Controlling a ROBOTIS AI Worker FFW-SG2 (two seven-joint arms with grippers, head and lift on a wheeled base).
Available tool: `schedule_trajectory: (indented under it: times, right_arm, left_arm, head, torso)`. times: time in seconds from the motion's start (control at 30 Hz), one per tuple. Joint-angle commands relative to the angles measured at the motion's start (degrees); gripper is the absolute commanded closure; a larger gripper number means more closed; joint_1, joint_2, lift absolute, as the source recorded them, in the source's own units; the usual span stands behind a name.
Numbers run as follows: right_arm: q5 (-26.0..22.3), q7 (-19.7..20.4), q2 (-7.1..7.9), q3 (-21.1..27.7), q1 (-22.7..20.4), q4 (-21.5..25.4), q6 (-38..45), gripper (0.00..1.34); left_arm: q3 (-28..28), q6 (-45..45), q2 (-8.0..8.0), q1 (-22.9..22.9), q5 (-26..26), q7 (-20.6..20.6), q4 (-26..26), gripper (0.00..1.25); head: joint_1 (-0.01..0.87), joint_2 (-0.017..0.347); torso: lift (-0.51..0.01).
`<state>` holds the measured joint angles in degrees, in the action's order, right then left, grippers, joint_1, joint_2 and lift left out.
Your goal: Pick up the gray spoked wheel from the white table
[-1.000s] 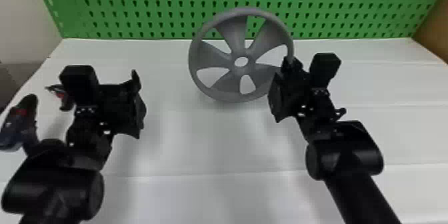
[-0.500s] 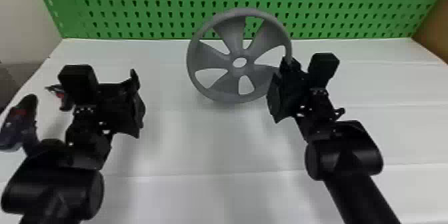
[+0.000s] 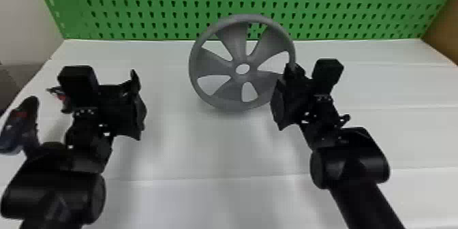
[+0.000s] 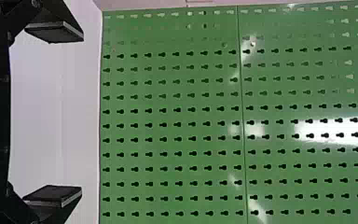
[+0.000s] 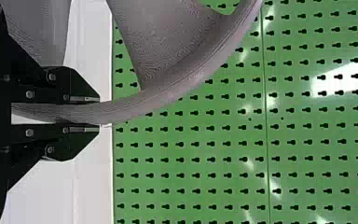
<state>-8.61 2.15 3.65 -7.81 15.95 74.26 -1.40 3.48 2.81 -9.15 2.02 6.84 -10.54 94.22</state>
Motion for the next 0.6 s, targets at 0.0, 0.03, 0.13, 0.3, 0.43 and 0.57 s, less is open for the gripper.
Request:
schedule_trajectory:
  times: [0.0, 0.03, 0.13, 0.3, 0.43, 0.57]
  right_arm:
    - [0.0, 0.0, -0.04, 0.2, -0.2, 0.1, 0.0, 1.15]
    - [-0.1, 0.0, -0.04, 0.3, -0.2, 0.1, 0.0, 1.15]
    - [-0.1, 0.0, -0.04, 0.4, -0.3, 0.2, 0.0, 1.15]
    - [-0.1, 0.0, -0.04, 0.4, -0.2, 0.2, 0.2, 1.15]
    - [-0.2, 0.0, -0.04, 0.4, -0.2, 0.2, 0.5, 1.15]
    - [-0.2, 0.0, -0.04, 0.3, -0.2, 0.3, 0.6, 1.15]
  left_arm:
    - [-0.1, 0.1, 0.10, 0.0, -0.2, 0.0, 0.0, 0.13]
    - [-0.1, 0.1, 0.10, 0.0, -0.2, 0.0, 0.0, 0.13]
    - [-0.1, 0.1, 0.10, 0.0, -0.2, 0.0, -0.1, 0.13]
    - [-0.1, 0.1, 0.10, 0.0, -0.2, 0.0, -0.1, 0.13]
    - [-0.1, 0.1, 0.10, 0.0, -0.2, 0.0, 0.0, 0.13]
    - [-0.1, 0.1, 0.10, 0.0, -0.2, 0.0, -0.1, 0.13]
  head:
    - [0.765, 0.002]
    - [0.765, 0.002]
    - [0.765, 0.002]
    - [0.765, 0.002]
    - [0.765, 0.002]
    - [0.765, 0.002]
  torso:
    - [-0.094]
    - [-0.094]
    - [-0.094]
    - [-0.094]
    - [-0.094]
    - [-0.094]
